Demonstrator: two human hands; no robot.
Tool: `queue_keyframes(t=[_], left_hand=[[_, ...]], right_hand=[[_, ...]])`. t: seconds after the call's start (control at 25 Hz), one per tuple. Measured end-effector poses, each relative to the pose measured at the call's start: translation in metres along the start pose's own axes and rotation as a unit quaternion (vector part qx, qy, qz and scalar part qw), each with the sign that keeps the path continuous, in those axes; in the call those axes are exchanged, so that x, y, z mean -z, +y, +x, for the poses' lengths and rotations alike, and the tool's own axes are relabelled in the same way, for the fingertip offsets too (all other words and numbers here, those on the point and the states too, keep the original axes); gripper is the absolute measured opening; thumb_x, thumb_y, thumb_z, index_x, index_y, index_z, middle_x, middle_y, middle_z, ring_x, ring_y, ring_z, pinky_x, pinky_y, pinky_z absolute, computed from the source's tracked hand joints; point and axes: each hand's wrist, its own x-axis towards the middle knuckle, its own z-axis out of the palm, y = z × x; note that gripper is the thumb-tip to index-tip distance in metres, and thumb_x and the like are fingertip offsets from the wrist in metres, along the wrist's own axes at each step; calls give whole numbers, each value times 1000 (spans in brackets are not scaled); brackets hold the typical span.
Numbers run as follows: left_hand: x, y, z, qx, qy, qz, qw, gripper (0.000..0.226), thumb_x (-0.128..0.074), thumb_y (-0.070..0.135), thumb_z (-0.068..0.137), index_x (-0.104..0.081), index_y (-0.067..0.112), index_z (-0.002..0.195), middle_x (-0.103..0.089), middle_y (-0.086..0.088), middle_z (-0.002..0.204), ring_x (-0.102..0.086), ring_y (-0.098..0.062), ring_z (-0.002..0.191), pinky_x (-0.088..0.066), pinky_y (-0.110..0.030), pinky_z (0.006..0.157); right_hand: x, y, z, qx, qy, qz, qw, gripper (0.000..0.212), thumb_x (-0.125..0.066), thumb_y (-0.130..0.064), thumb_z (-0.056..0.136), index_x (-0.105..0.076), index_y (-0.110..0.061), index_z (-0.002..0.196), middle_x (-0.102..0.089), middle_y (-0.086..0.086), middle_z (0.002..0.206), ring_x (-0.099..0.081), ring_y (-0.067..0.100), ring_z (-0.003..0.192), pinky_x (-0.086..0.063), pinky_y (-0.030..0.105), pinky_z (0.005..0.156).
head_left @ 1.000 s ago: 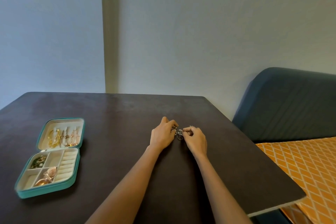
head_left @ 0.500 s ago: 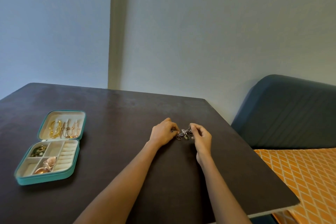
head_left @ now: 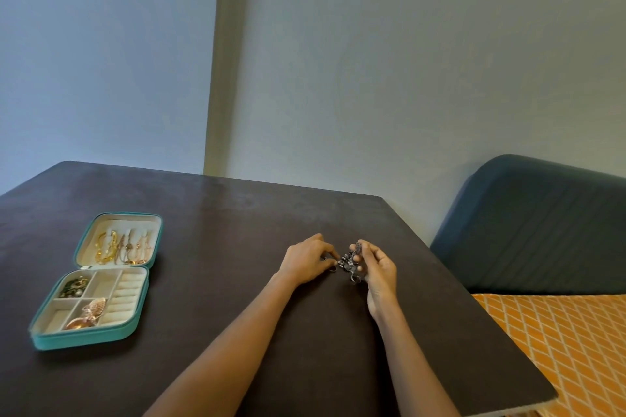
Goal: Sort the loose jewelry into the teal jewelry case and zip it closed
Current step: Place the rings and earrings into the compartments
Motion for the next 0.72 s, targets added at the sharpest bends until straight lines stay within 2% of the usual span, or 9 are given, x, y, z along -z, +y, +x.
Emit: queue_keyframes(t=[0.16, 0.24, 0.32, 0.48, 0.6, 0.72], left_hand=[[1, 7, -5, 1, 54, -78, 996, 24, -51, 38, 93, -61, 32, 115, -58, 11, 111, -58, -6, 96, -47, -27, 80], [1, 18, -8, 9, 103, -177, 979, 23, -52, 33, 93, -60, 33, 115, -62, 16, 105, -57, 0, 81, -47, -23, 77], [6, 30, -7, -11, 96, -258, 961, 25, -57, 27, 91, -62, 32, 115, -65, 15, 103, -54, 3, 69, -46, -16, 71], [19, 41, 2, -26, 80, -297, 951, 22, -65, 22, 86, -69, 26, 107, -70, 7, 102, -59, -3, 86, -43, -13, 75], [27, 44, 2, 1, 119, -340, 933, 18, -70, 19, 82, -73, 20, 100, -71, 7, 91, -62, -4, 83, -46, -12, 75], [34, 46, 2, 28, 133, -381, 914, 15, -72, 16, 81, -73, 15, 96, -70, 4, 87, -63, -3, 80, -47, -11, 75]], right_hand=[[3, 0, 1, -8, -20, -15, 1000, 11, -58, -17, 93, -68, -15, 94, -60, -1, 77, -51, 7, 65, -45, 20, 58], [7, -2, 3, -15, -41, -25, 999, 12, -57, -20, 94, -68, -16, 95, -60, 2, 79, -51, 10, 67, -43, 23, 59], [8, -5, 5, -16, -54, -56, 997, 15, -56, -24, 94, -69, -17, 96, -64, 6, 86, -54, 16, 75, -44, 28, 64], [0, -18, 5, 12, -66, -67, 995, 17, -54, -23, 96, -69, -15, 98, -68, 6, 92, -57, 19, 86, -46, 28, 70], [-9, -31, 3, 16, -61, -53, 997, 15, -56, -18, 94, -63, -14, 108, -68, 6, 100, -62, 14, 87, -48, 24, 70], [-12, -38, 3, 11, -61, -28, 998, 20, -58, -18, 93, -58, -13, 113, -67, 5, 95, -60, 13, 82, -48, 23, 67]])
